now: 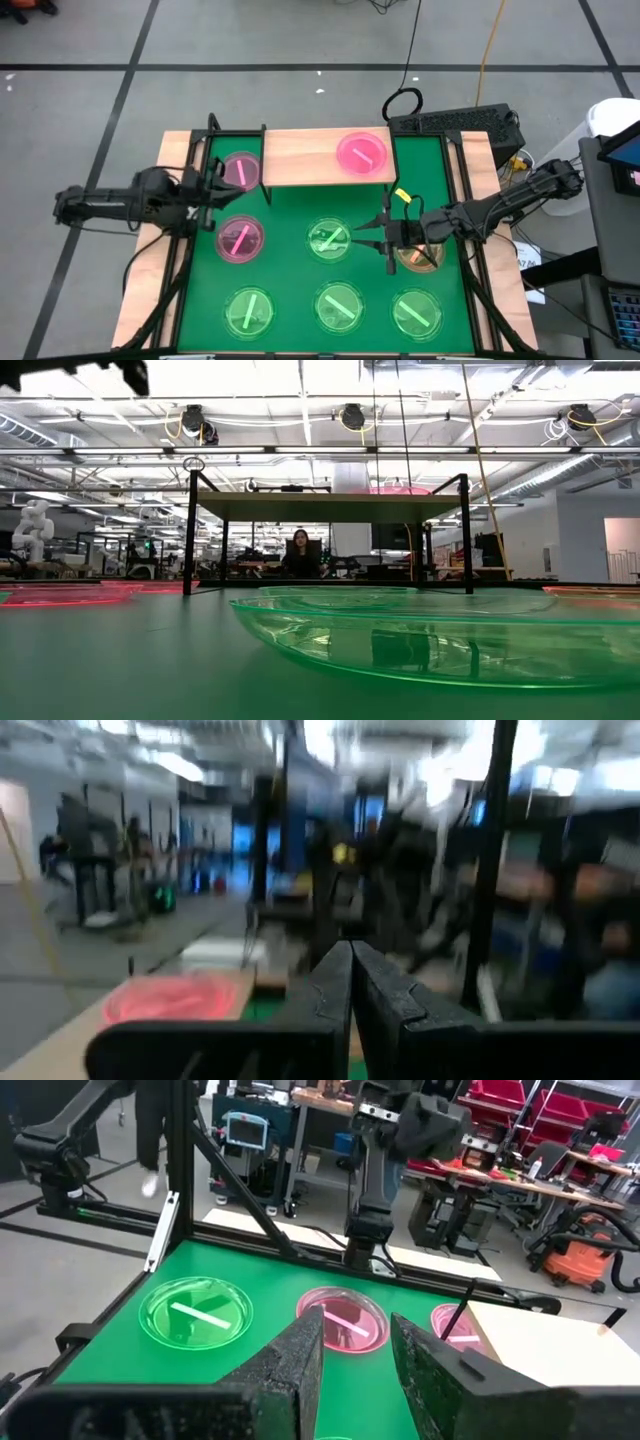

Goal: Place and stack plates onto a shelf
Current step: Put the top green transparent plate on the shelf

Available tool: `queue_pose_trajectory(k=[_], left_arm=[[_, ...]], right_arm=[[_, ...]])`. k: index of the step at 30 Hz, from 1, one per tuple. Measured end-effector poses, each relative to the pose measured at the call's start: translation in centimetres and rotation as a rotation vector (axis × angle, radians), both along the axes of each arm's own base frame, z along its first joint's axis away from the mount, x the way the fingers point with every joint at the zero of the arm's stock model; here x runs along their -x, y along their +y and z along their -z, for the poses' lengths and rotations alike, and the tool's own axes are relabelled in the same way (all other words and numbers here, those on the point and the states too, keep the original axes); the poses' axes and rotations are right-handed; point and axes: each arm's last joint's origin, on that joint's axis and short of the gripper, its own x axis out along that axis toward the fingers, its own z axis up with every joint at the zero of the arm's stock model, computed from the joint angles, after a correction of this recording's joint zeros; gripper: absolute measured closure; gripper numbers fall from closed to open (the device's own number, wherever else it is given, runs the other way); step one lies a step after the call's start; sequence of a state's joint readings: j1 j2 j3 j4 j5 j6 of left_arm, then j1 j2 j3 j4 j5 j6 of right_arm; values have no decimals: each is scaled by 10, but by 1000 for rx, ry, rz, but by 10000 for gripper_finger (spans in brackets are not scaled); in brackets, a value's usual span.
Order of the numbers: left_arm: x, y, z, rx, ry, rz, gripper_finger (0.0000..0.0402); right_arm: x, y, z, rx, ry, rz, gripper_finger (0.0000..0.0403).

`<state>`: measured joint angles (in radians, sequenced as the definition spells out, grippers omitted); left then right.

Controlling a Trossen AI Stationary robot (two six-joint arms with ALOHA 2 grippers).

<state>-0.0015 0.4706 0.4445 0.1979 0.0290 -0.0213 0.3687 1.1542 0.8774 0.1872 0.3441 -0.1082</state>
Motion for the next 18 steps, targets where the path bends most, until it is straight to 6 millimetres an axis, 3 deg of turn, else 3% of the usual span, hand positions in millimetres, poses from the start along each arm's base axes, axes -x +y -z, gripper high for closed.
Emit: queue_pose_trajectory(k=[5,9,18], left_arm=[[-34,-11,-6,-84,211,27,387],[-58,-22,1,-101,392,74,387],[-90,-52,48,-257,723,30,387]], right_arm=[[0,0,0,-26,-1,3,298],[1,2,0,-24,-2,-4,298],[1,2,0,-18,0,-6,298]])
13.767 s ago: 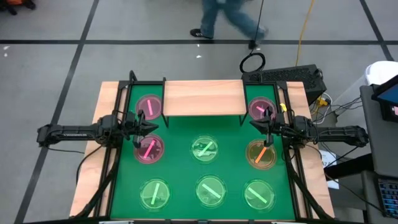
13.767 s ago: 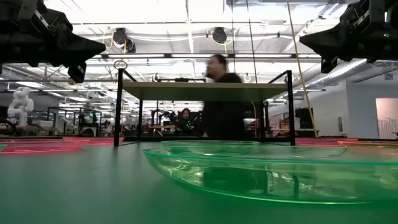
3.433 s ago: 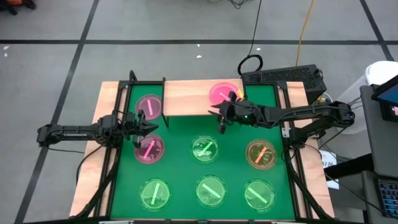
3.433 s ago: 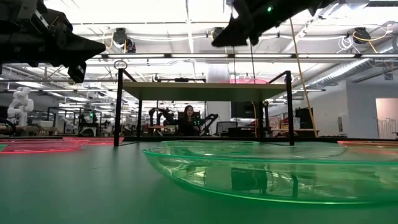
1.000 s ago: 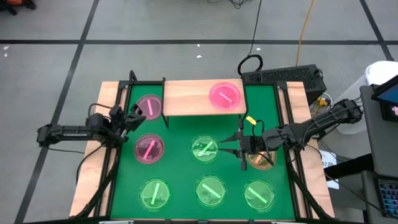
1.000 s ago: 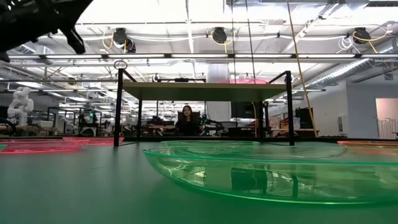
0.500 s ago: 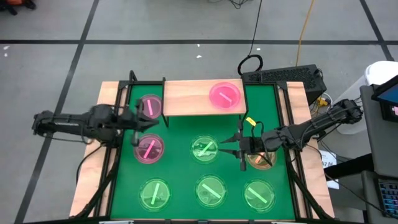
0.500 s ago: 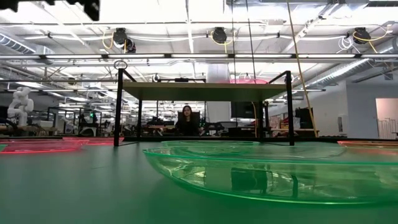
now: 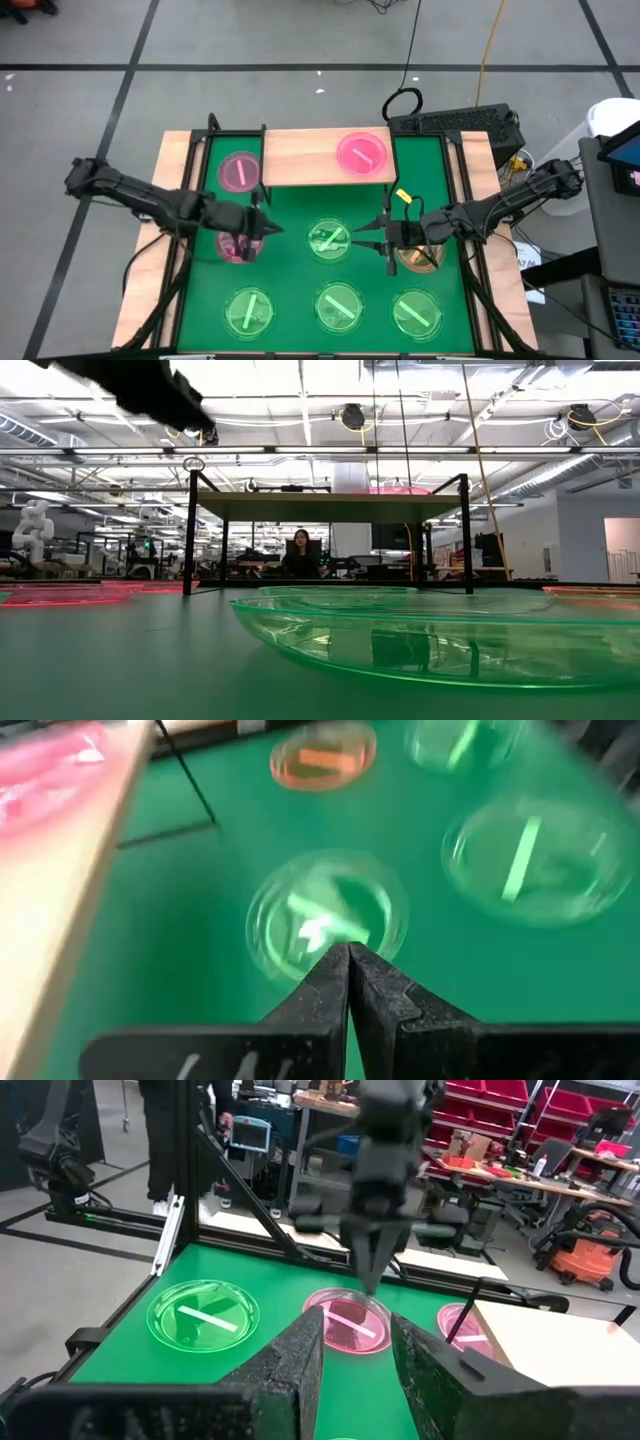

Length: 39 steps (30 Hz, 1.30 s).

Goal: Place and stack plates onto a shelf
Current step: Put the top green transparent plate on the shelf

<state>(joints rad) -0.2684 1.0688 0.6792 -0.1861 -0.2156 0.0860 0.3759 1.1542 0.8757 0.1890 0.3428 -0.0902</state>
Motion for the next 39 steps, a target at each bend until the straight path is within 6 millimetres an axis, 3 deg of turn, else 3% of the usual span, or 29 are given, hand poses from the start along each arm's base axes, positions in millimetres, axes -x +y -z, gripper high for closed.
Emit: queue_pose_trajectory(k=[7,12,24,30,34,39], left_arm=[[-22,-40,46,-305,117,128,387],[-39,-58,70,-417,89,219,376],[-82,-70,94,-524,139,278,234],[-101,-68,105,-588,231,303,220],[-108,-56,113,-600,361,285,220],[-114,-44,117,-588,397,264,220]], right_arm=[[0,-1,-1,2,-7,17,298],[0,-2,-3,8,-30,52,298],[5,-4,-11,7,-71,50,298],[13,-7,-20,-24,-109,48,298],[17,-6,-23,-39,-122,42,298],[18,-5,-24,-38,-123,35,298]])
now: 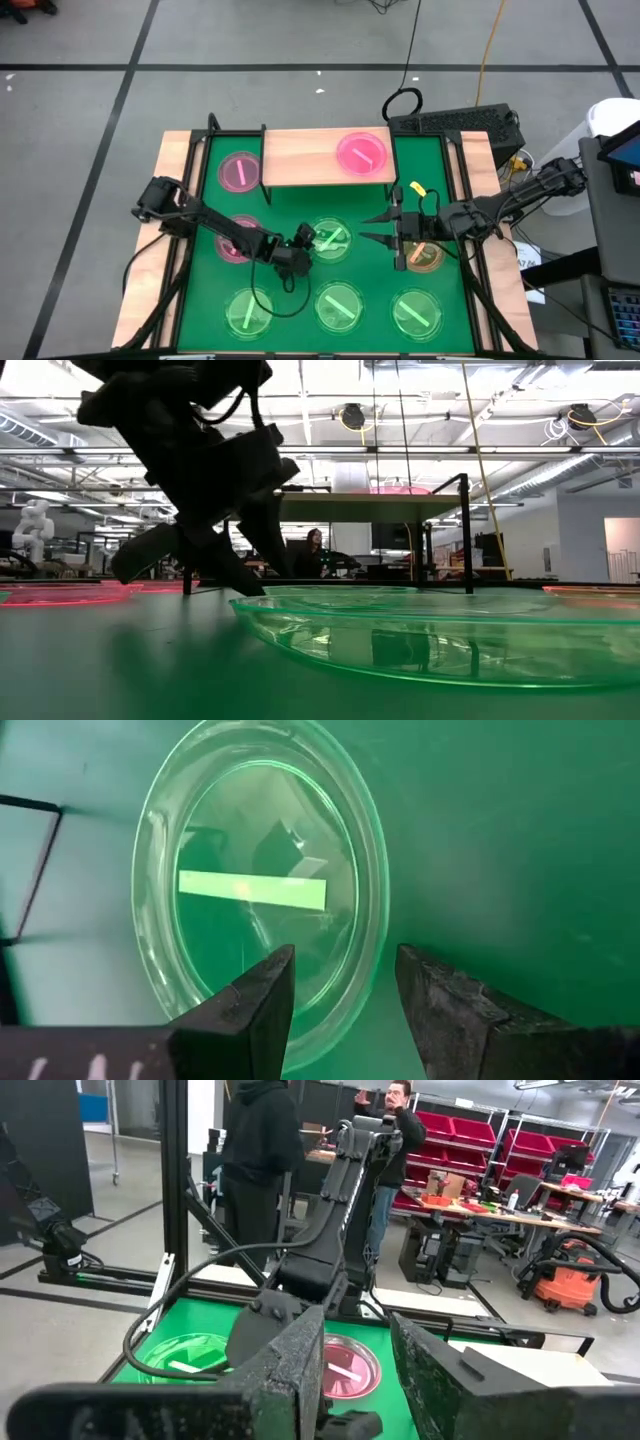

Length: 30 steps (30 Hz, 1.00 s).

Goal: Place and stack plates onto a shelf
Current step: Put the top green transparent plate on the shelf

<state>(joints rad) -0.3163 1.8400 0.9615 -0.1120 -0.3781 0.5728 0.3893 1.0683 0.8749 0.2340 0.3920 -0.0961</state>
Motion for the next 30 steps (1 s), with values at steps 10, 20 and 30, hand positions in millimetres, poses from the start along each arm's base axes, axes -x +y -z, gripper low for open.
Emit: queue_pose_trajectory(k=[10,20,30], left_arm=[[-3,11,0,36,7,-8,284],[-3,6,-3,46,-12,4,396],[3,3,-81,-53,-69,-58,399]], right_arm=[[0,0,0,-4,3,0,298],[0,0,0,-4,4,-1,298],[8,5,-4,-11,-15,-35,298]])
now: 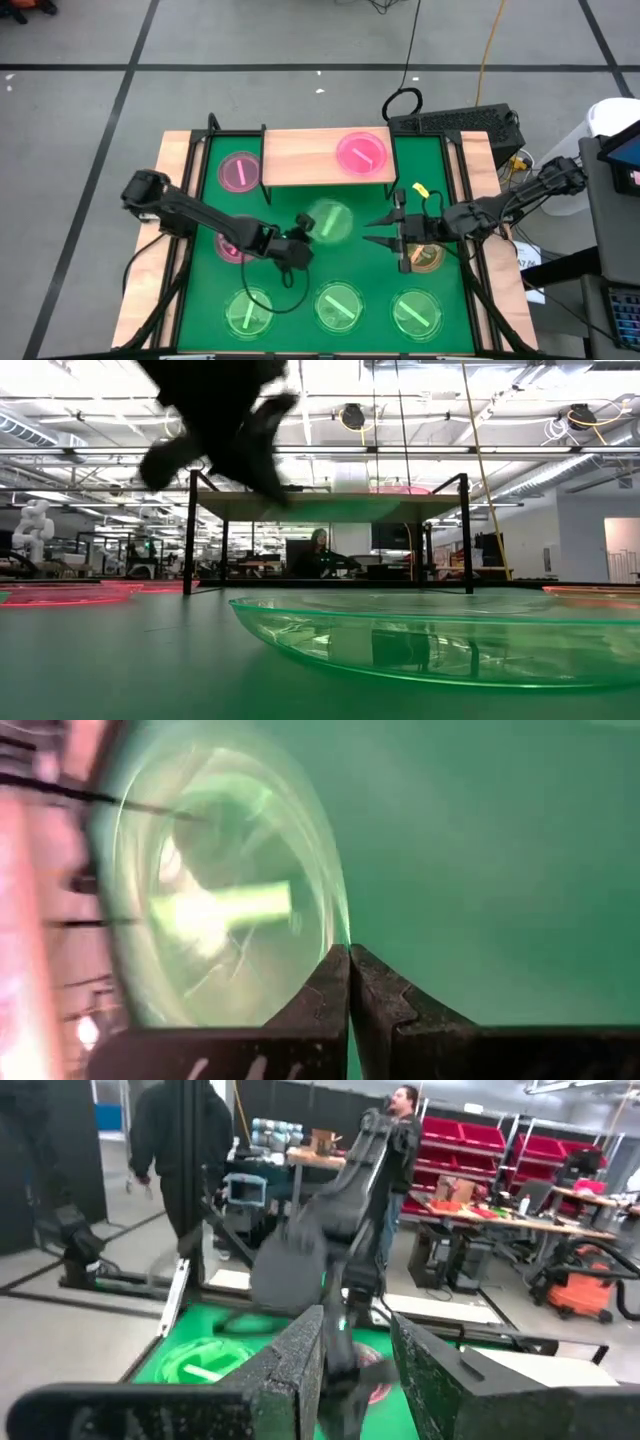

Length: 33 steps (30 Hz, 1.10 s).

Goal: Place and stack plates onto a shelf
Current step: Put the top green transparent plate on the shelf

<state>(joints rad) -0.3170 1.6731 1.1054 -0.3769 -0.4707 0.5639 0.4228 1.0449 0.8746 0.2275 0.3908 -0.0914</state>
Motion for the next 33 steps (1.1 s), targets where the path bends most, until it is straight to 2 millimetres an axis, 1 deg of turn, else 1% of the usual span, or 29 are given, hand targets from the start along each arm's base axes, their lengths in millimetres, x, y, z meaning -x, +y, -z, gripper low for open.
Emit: queue_pose_trajectory(k=[2,4,7,9,11,14,16,21,25,33], left_arm=[[11,4,-22,-32,11,-19,400],[14,8,-47,-30,-50,-29,400],[28,22,-71,-74,-58,-64,400],[32,33,-83,-81,-89,-80,400],[36,51,-85,-107,-56,-124,401],[35,77,-86,-115,-25,-178,401],[34,93,-85,-89,-20,-191,401],[33,123,-86,-18,-25,-204,401],[35,137,-86,-10,-19,-246,401],[32,148,-78,-14,29,-232,401]], right_arm=[[2,1,-3,-7,-17,-6,298],[6,1,-5,-6,-20,-13,298],[8,1,-8,-16,-36,-8,298],[10,2,-7,-14,-30,-4,298],[10,2,-8,-15,-34,0,298],[10,2,-8,-19,-37,0,298],[10,2,-8,-24,-35,0,298],[10,2,-7,-15,-28,0,298],[10,2,-7,-11,-25,0,298],[10,2,-7,-14,-25,1,298]])
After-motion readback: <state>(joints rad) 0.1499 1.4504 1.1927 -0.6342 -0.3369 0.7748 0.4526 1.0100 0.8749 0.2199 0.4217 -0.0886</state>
